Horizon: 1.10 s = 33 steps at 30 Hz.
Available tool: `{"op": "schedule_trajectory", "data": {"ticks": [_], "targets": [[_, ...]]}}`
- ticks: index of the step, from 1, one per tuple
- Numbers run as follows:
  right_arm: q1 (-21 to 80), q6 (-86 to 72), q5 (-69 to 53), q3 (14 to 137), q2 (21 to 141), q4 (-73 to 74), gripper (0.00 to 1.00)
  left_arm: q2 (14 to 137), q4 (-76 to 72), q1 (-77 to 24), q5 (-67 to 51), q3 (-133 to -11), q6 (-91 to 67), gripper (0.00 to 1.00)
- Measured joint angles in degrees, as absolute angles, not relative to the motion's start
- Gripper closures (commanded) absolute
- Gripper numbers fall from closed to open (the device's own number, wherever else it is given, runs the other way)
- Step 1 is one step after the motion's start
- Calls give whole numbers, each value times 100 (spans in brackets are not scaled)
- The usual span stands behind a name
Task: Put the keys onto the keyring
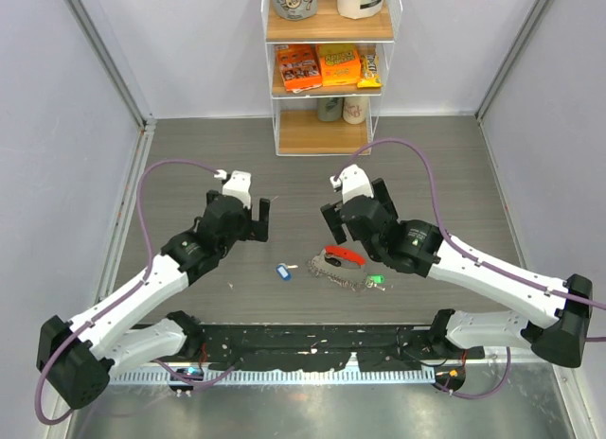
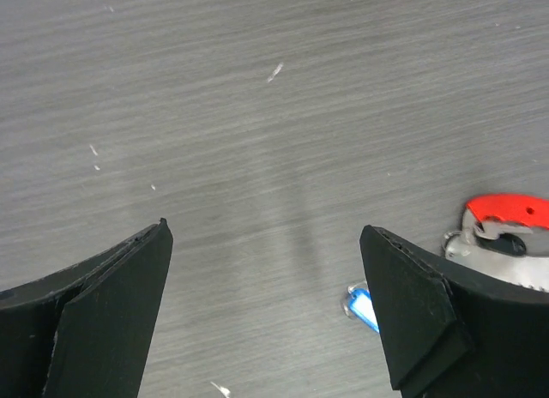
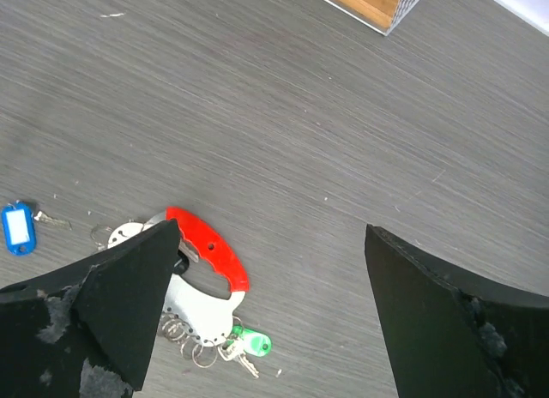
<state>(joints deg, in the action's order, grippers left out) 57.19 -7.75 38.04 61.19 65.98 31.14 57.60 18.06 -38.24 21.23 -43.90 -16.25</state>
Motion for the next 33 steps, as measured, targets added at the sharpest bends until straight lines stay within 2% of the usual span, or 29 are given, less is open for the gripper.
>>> {"op": "schedule_trajectory", "data": {"ticks": [6, 8, 9, 15, 24, 33], "targets": [[5833, -548, 4097, 6101, 6600, 3197, 5, 4919, 1785, -3828, 1712, -3601, -2187, 1], [5826, -346, 3986, 6090, 6611, 3144, 0, 4720, 1789, -3828, 1597, -3345, -2246, 1], [5826, -259, 3887, 6090, 6635, 3109, 5, 4646, 1793, -3828, 1531, -3249, -2255, 1], [5876, 421, 2954, 6058, 7054, 2993, 14, 4141, 1645, -3830, 1323, -2884, -2296, 1], [6270, 1702, 1634, 4720, 7098, 1964, 13, 2974, 1485, -3830, 1216, -2145, -2473, 1], [6289, 2309, 943, 4436, 7214, 836, 17, 2532, 1271, -3830, 1144, -2040, -2541, 1]]}}
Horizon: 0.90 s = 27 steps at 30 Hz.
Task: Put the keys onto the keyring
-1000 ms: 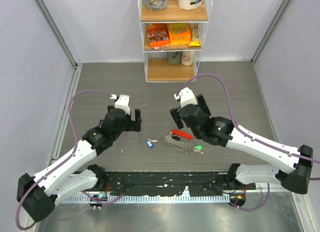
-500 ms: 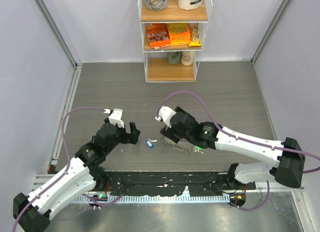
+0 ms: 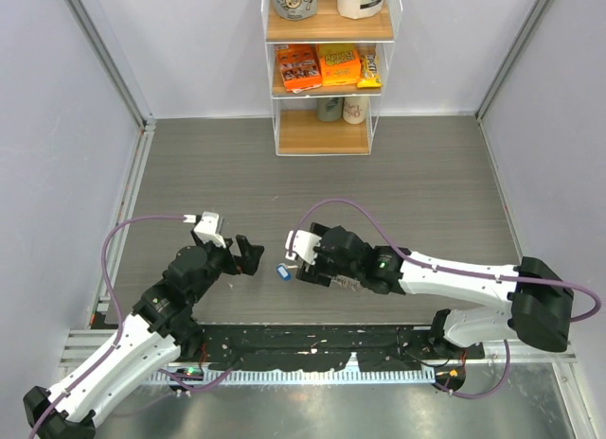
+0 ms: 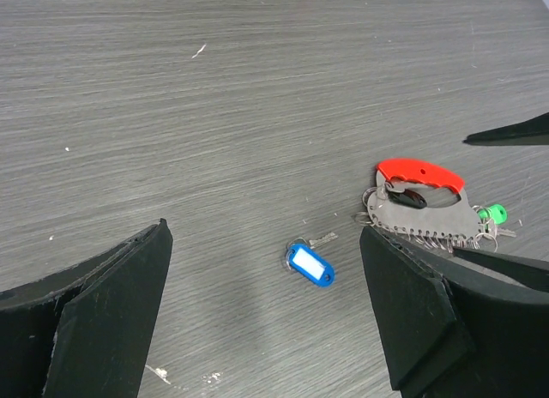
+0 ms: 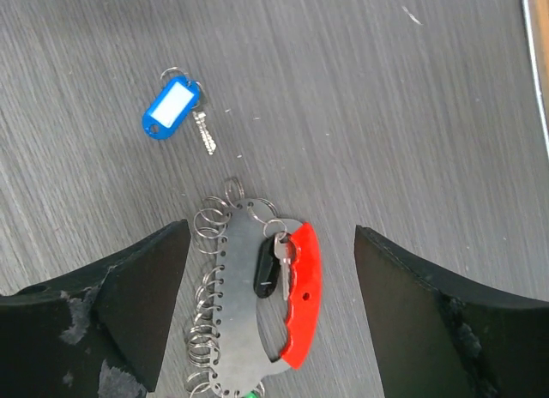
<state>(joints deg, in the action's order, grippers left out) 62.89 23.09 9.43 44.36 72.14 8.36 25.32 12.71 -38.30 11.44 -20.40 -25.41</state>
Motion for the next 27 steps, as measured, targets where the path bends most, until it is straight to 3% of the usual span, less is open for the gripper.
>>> {"op": "schedule_trajectory", "data": {"ticks": [27], "targets": [[5935, 2797, 185, 4134, 8527, -440, 29, 2630, 1197, -3830, 980, -1968, -2561, 1]]}}
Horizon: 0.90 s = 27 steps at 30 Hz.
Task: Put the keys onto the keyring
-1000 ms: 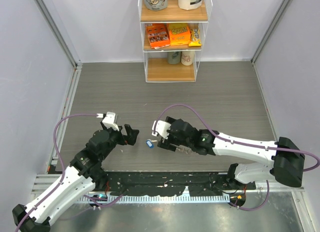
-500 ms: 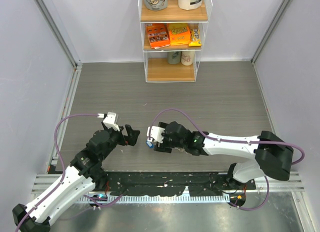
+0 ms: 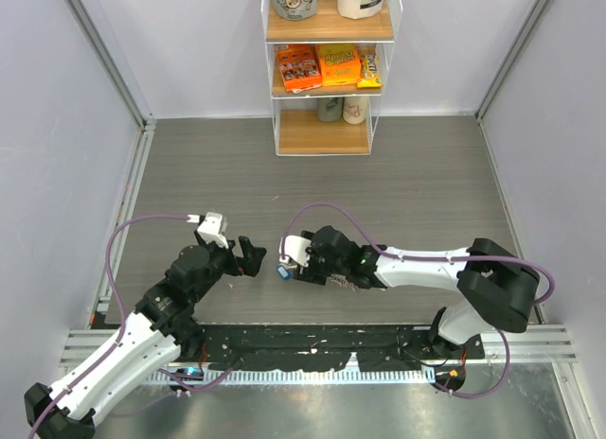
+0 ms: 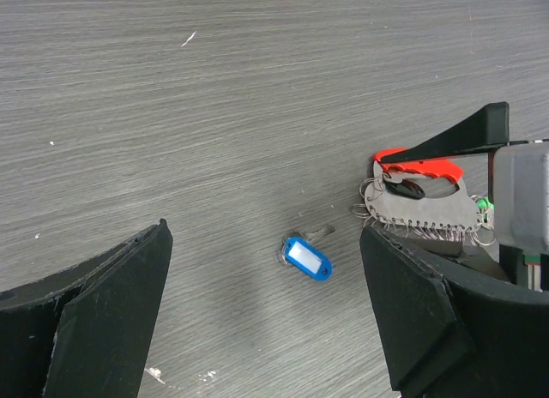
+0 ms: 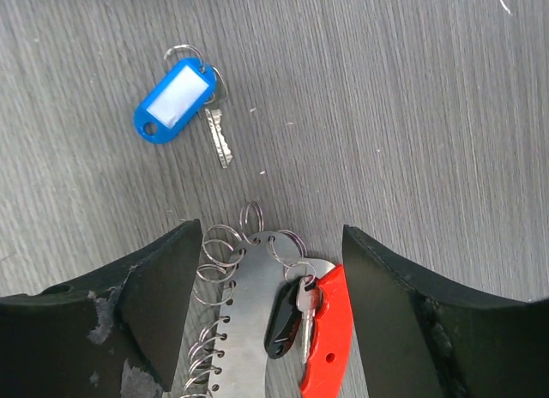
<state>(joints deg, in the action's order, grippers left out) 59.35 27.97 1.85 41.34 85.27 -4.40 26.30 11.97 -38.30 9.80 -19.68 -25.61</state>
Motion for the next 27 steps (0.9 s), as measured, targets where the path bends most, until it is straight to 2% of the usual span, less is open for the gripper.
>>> {"op": "schedule_trajectory", "data": {"ticks": [9, 21, 27], "targets": [[5743, 2816, -62, 4134, 8849, -473, 34, 2755, 1120, -3830, 934, -1968, -2558, 1], [5636, 2834, -268, 4180, 9006, -475, 55, 2853, 1090, -3830, 913, -1968, -2558, 1], [5581, 2832, -346, 4237, 9035, -475, 57, 2904, 1090, -3830, 891, -1968, -2558, 1]]}}
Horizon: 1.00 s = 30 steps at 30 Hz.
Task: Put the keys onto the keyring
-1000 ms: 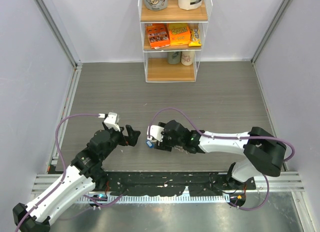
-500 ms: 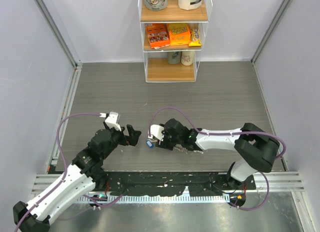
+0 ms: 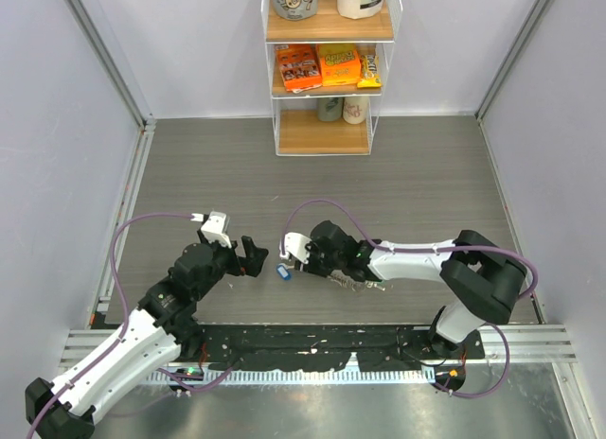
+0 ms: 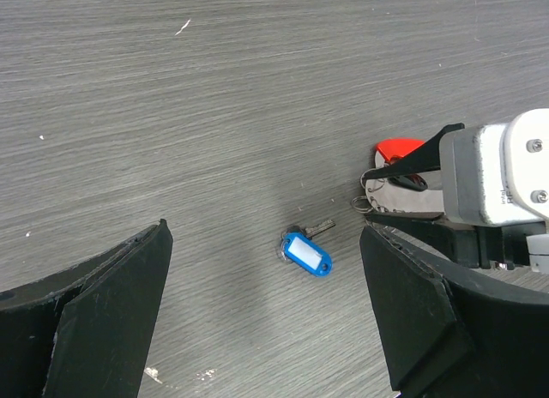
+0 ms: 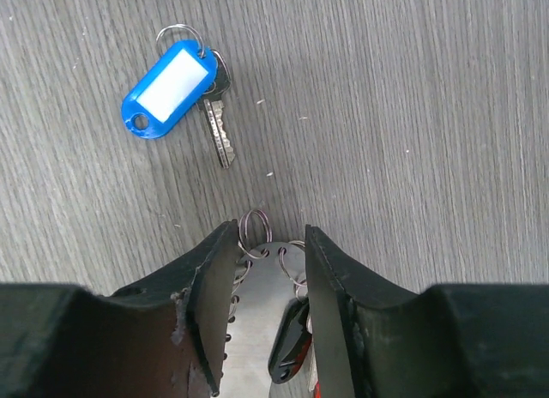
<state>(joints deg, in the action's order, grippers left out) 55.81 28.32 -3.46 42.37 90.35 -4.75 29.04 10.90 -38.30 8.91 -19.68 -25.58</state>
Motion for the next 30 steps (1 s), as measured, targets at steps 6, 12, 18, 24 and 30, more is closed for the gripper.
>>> {"op": "schedule_trajectory", "data": {"ticks": [6, 12, 18, 24, 30], "targets": [[5559, 2832, -381, 4287, 9139, -471, 59, 2904, 1087, -3830, 891, -1968, -2558, 1], [5546, 2842, -377, 4366, 9277, -443, 83, 2904, 1085, -3830, 891, -1968, -2558, 1], [5518, 2836, -395, 4508, 9391, -373, 94, 2904, 1085, -3830, 888, -1968, -2558, 1], [5498, 2836, -412, 4545, 9360, -290, 94, 2904, 1085, -3830, 891, -1968, -2556, 1], [5498, 2757, -722, 4445, 8685, -97, 94, 2904, 1026, -3830, 823, -1968, -2556, 1]]}}
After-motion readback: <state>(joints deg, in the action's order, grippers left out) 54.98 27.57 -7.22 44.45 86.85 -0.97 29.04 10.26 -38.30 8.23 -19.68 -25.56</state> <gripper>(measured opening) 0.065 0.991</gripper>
